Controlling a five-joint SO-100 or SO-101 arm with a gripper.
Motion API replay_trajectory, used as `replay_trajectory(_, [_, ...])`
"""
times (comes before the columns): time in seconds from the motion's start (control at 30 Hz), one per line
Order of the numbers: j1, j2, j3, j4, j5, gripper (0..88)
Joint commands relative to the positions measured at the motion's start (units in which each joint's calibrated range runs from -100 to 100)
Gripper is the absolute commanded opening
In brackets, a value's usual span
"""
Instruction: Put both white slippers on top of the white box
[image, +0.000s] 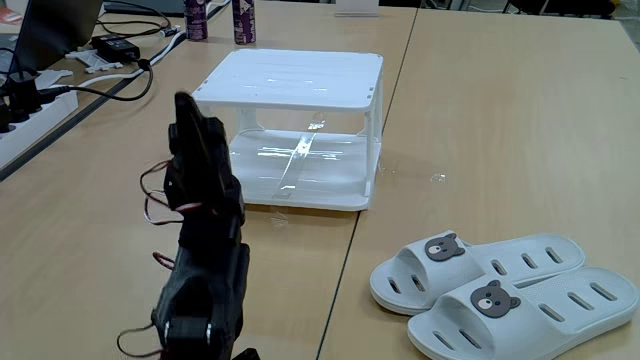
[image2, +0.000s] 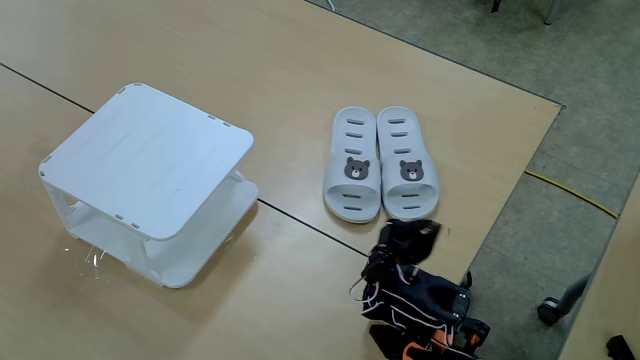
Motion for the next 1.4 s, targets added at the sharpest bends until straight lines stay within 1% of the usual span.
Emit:
replay_trajectory(0.0, [-0.28, 16.11, 0.63, 0.35, 0.42, 0.7])
replay_trajectory(0.2, [1.61, 41.26, 0.0, 0.35, 0.42, 0.7])
replay_trajectory(0.33, [11.56, 57.08, -0.54, 0.35, 0.42, 0.7])
replay_trajectory(0.4, [13.78, 64.07, -0.54, 0.35, 0.42, 0.7])
replay_trajectory(0.77, [13.78, 100.92, -0.45, 0.35, 0.42, 0.7])
replay_trajectory(1.03, [15.34, 115.56, -4.33, 0.35, 0.42, 0.7])
replay_trajectory(1.1, [17.81, 118.17, -4.87, 0.35, 0.42, 0.7])
replay_trajectory(1.37, [38.94, 122.46, -11.01, 0.35, 0.42, 0.8])
